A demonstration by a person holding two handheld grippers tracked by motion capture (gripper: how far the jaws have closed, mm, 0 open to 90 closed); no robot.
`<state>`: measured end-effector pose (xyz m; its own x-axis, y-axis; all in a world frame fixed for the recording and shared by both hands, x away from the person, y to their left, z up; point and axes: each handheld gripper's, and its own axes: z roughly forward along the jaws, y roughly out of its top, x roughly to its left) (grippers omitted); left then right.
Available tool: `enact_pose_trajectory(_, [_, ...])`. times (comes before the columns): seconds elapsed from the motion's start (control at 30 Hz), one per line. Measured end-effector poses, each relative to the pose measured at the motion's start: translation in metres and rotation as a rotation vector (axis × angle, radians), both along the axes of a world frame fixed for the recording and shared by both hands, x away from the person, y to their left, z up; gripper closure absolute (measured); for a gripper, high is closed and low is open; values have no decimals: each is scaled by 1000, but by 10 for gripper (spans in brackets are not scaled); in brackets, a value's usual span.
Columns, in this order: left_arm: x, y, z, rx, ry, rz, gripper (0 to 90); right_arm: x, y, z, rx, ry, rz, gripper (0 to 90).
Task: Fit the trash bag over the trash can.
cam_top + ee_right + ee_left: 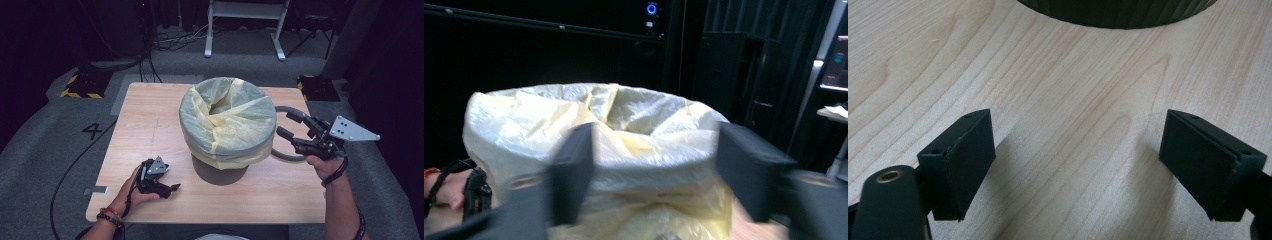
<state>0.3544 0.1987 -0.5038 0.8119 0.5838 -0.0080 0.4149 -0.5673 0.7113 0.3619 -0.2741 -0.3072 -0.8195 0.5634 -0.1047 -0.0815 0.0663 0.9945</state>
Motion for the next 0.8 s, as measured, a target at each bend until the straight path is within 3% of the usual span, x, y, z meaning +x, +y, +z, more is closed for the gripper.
enact_pose_trajectory(0.13, [0, 0, 0, 1, 0, 0, 146, 0, 4, 5, -10, -5, 4, 452])
enact_pose_trajectory(0.4, [0, 0, 0, 0, -1, 0, 146, -1, 17, 16, -44, -4, 32, 393])
enact_pose_trajectory(0.8, [0, 0, 0, 0, -1, 1, 146, 11, 47, 29, -178, 60, 39, 363])
